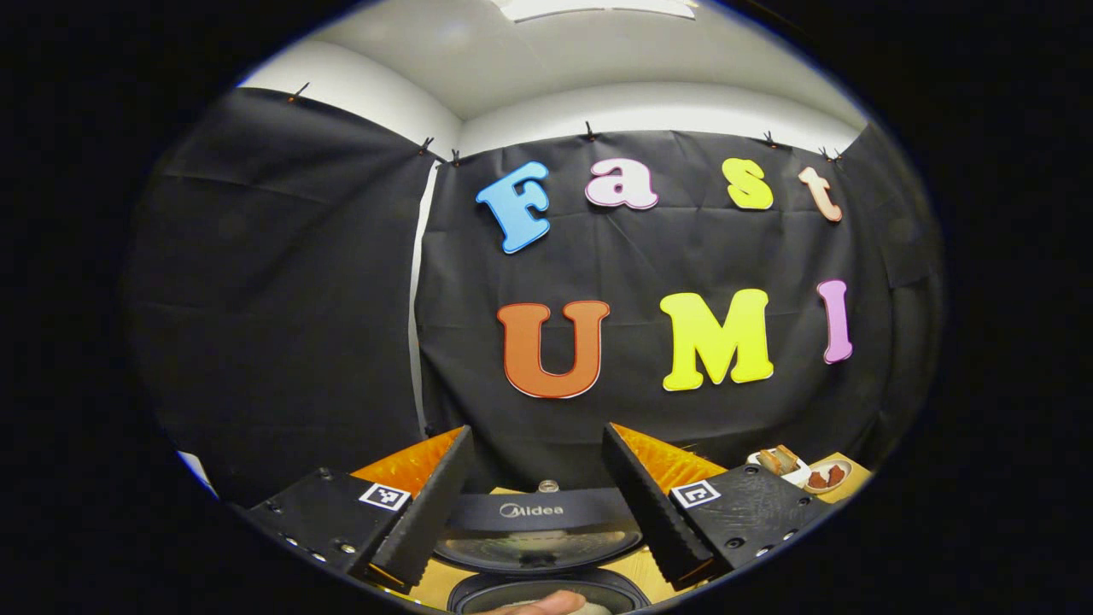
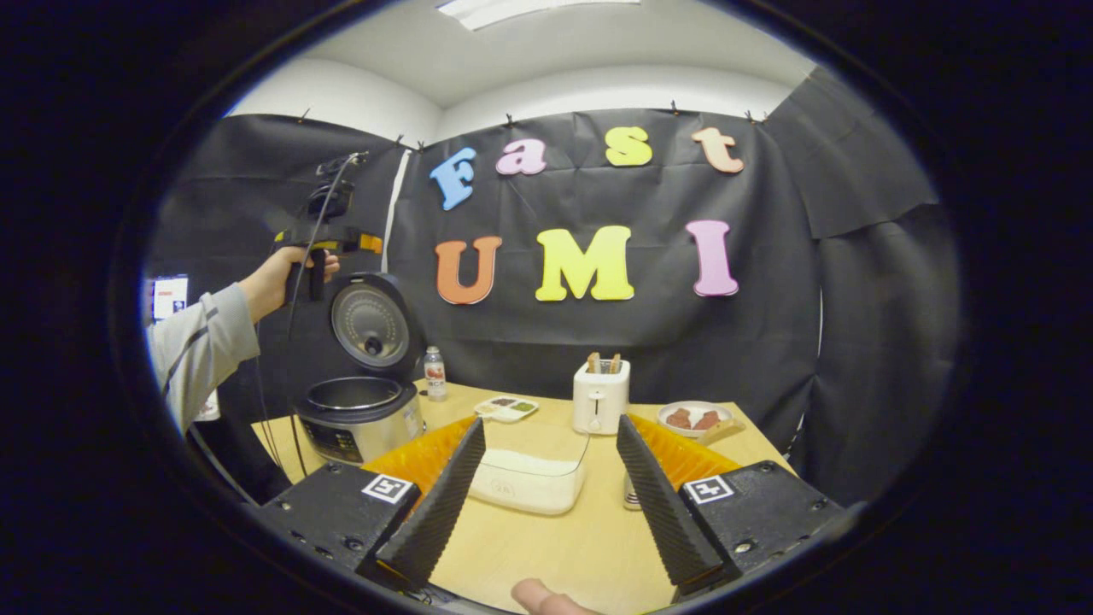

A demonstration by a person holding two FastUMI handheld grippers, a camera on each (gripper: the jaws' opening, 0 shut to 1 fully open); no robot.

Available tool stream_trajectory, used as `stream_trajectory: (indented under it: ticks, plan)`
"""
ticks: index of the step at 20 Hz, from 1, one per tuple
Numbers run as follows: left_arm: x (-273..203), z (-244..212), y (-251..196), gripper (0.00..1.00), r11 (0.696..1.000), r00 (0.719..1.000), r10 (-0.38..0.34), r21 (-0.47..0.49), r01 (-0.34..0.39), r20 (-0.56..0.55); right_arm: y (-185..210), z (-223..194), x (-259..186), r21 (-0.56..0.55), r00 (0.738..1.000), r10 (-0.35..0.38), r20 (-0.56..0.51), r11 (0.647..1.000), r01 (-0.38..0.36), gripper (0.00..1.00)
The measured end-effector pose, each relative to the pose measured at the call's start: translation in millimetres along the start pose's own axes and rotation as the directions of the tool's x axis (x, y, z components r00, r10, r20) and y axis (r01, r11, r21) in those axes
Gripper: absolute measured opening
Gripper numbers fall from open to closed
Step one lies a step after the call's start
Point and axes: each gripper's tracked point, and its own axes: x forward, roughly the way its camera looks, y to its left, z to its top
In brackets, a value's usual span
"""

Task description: Close the left gripper, press the button to open the rice cooker; take a wooden spoon from the chopstick holder with the right hand, scoop a spoonful of rice and pour it into the rice cooker, then put the wooden spoon back into the chopstick holder.

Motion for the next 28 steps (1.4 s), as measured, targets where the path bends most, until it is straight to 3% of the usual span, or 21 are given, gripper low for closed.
stream_trajectory:
  ticks: [3,5,7,8,9,10,11,18,24,28]
  plan:
    - [24,-24,11,0.96,0.999,0.998,0.011,-0.035,-0.013,-0.067,-1,-5,2,-0.004,1.000,-0.005,-0.011,1.000,0.005,0.99]
    - [30,-54,12,0.96,1.000,0.988,0.010,-0.001,-0.010,-0.156,-5,-6,0,-0.002,1.000,-0.016,-0.015,1.000,0.016,1.00]
    - [27,-46,10,0.99,0.999,0.988,-0.029,-0.035,0.024,-0.149,-10,-6,-4,0.012,0.999,-0.036,-0.013,0.999,0.036,1.00]
    - [16,-47,9,1.00,0.997,0.982,-0.027,-0.076,0.013,-0.186,-10,-7,-6,0.020,0.999,-0.039,-0.017,0.999,0.040,0.99]
    - [16,-46,11,0.87,0.997,0.982,-0.012,-0.074,-0.002,-0.187,-9,-8,-10,0.024,0.999,-0.039,-0.020,0.999,0.039,0.99]
    - [10,-55,12,0.98,0.997,0.978,-0.013,-0.075,-0.003,-0.207,-8,-6,-15,0.025,0.999,-0.038,-0.018,0.999,0.038,1.00]
    - [2,-57,11,1.00,0.998,0.980,-0.014,-0.068,0.001,-0.201,-7,-3,-20,0.025,0.999,-0.038,-0.009,0.999,0.038,1.00]
    - [-68,-96,-5,1.00,0.998,0.963,-0.049,-0.051,0.037,-0.264,11,-9,-54,0.052,1.000,-0.001,0.002,0.999,0.001,1.00]
    - [-122,-183,-10,1.00,0.999,0.906,-0.028,-0.035,0.015,-0.421,26,-15,-73,0.078,0.999,0.021,-0.029,0.997,-0.019,1.00]
    - [-141,-203,-10,0.99,0.999,0.911,-0.043,-0.022,0.037,-0.410,33,-10,-88,0.045,1.000,0.020,-0.009,0.999,-0.020,1.00]
